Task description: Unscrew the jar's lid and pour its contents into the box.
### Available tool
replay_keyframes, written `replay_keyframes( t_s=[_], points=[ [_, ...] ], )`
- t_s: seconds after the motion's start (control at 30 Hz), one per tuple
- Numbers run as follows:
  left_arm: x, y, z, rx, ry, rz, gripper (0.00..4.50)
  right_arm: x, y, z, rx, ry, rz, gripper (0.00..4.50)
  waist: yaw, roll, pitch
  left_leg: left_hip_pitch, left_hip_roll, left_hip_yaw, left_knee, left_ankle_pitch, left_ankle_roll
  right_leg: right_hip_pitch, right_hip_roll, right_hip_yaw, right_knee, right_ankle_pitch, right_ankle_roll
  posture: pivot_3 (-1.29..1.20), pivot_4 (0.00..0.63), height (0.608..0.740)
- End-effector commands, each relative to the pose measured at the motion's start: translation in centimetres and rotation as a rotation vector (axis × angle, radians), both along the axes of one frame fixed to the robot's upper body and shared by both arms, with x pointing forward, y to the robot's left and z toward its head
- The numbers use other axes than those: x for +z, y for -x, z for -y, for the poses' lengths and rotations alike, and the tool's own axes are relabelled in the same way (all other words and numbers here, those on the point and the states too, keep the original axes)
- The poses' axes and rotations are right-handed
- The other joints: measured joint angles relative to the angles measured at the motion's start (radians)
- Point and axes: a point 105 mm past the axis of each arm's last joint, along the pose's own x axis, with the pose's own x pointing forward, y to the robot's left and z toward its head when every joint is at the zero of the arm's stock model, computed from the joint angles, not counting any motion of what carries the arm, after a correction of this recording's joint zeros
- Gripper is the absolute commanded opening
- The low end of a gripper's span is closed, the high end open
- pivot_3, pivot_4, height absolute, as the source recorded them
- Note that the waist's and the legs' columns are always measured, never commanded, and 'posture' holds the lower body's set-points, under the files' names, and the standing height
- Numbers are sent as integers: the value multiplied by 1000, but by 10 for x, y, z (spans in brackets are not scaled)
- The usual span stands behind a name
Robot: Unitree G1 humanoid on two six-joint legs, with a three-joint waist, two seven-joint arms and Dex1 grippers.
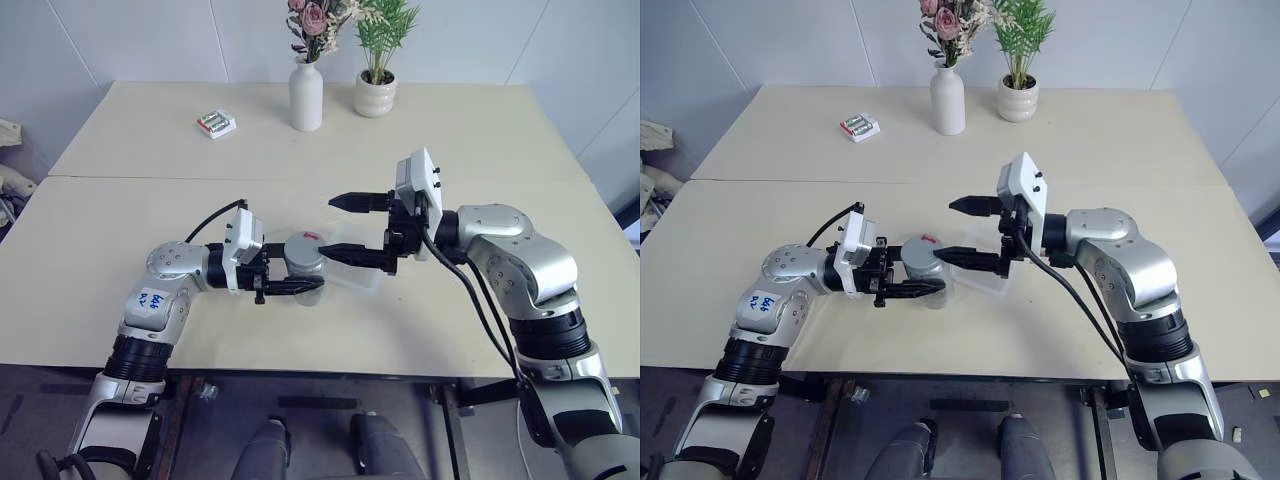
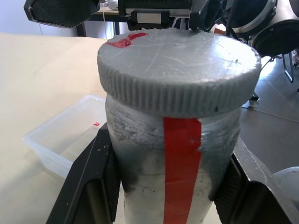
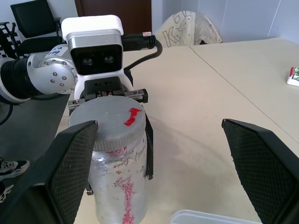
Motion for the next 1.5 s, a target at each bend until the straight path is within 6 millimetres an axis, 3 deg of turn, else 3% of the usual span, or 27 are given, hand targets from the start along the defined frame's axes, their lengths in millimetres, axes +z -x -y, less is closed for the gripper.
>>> replay_keyframes(
  t_s=[0.03,0.17,0.33,0.6,0.9,1.5],
  points=[
    [7,2,1,-18,11,35,2118,10,2,10,-21,-14,36,4486,0,0,0,0,0,0,0,0,0,0,0,0,0,0,0,0,150,740],
    [7,3,1,-18,11,34,2118,22,4,15,-6,-62,28,4486,-1,0,0,0,0,0,0,0,0,0,0,0,0,0,0,0,150,740],
    [7,3,1,-20,11,33,2118,36,22,-2,104,-124,-2,4486,-3,0,0,0,1,0,0,0,0,0,0,0,0,0,0,0,150,740],
    [8,3,3,-27,14,32,2118,18,22,-31,107,-79,-12,4486,0,0,0,0,0,0,0,0,0,0,-1,0,0,0,0,0,150,740],
    [8,4,3,-28,16,31,2118,5,15,-46,97,-47,11,4486,-2,0,0,0,0,0,0,0,0,0,0,0,0,0,0,0,150,740],
    [9,3,4,-26,16,34,2118,-1,17,-46,104,-38,2,4486,-2,0,0,0,0,0,0,0,0,0,0,0,0,0,0,0,150,740]
  ],
)
